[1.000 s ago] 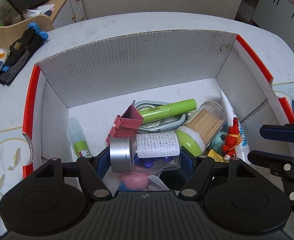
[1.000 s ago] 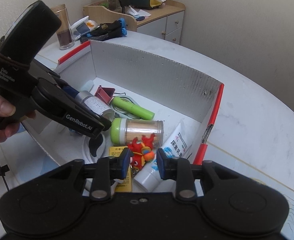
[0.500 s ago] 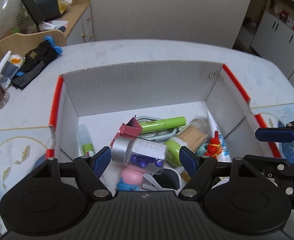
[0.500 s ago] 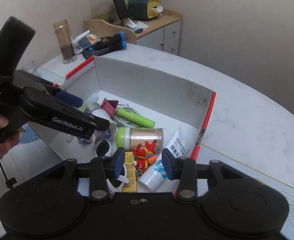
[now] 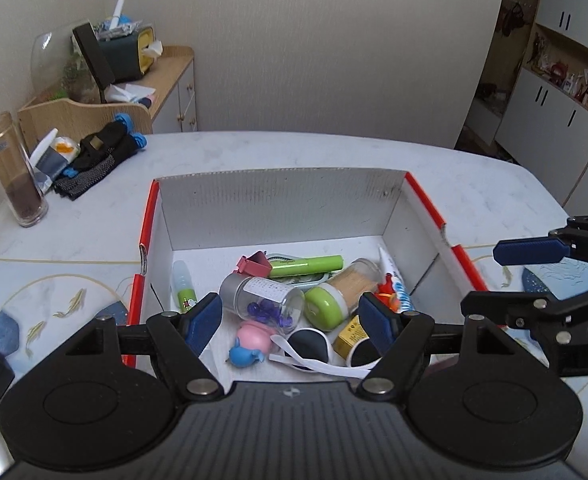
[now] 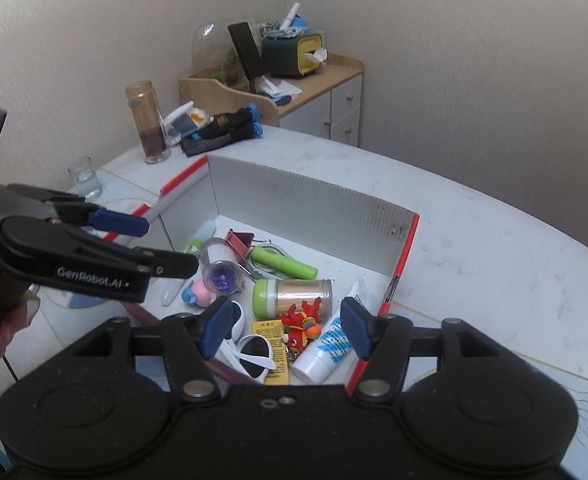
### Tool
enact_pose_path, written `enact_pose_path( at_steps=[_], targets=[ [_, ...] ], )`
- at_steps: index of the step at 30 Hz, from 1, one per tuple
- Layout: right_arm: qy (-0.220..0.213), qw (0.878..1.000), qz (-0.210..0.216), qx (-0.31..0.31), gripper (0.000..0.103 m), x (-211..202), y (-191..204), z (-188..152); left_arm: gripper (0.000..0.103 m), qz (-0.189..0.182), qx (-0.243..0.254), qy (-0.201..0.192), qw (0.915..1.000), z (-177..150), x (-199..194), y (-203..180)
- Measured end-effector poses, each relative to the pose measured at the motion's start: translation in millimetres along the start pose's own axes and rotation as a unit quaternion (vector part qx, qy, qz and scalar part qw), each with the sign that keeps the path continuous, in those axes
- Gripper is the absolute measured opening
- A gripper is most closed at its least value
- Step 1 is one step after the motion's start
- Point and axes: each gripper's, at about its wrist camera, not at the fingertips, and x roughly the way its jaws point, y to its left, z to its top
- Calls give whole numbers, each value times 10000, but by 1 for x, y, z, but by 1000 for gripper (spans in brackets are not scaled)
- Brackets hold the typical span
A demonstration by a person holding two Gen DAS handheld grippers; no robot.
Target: Organize rigid objects
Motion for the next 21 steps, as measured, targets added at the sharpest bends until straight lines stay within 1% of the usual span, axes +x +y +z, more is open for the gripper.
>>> enact_pose_path(
  at_steps=[2, 5, 14, 15, 16, 17, 19, 20, 21],
  targets=[
    [-64, 10000, 35, 22, 64, -6, 0, 0, 75, -8, -18, -56, 10000, -2, -7, -2],
    [-157, 9998, 91, 39, 66, -15, 1, -1, 78, -16, -70, -149, 9999, -6, -18, -4],
    [-523, 9982, 274, 113, 82, -47, -1, -8, 78, 44, -198, -351, 9992, -14, -43, -13],
    [-577, 9978, 293, 135, 86, -51, -1, -9, 84, 22, -222, -339, 9992, -16, -44, -14],
    [-638, 9973, 326, 159, 89, -54, -2, -11, 93, 5, -257, -336, 9991, -17, -45, -15],
    [-690, 9968, 354, 189, 90, -58, -3, -12, 95, -7, -295, -366, 9989, -18, -47, -15],
    [-762, 9960, 391, 239, 98, -63, -6, -15, 95, -37, -332, -398, 9986, -21, -50, -16],
    [-791, 9957, 398, 263, 99, -66, -7, -17, 95, -34, -362, -409, 9985, -22, -51, -17],
    [-816, 9955, 396, 279, 102, -68, -9, -18, 99, -15, -378, -428, 9984, -24, -53, -18]
  ],
)
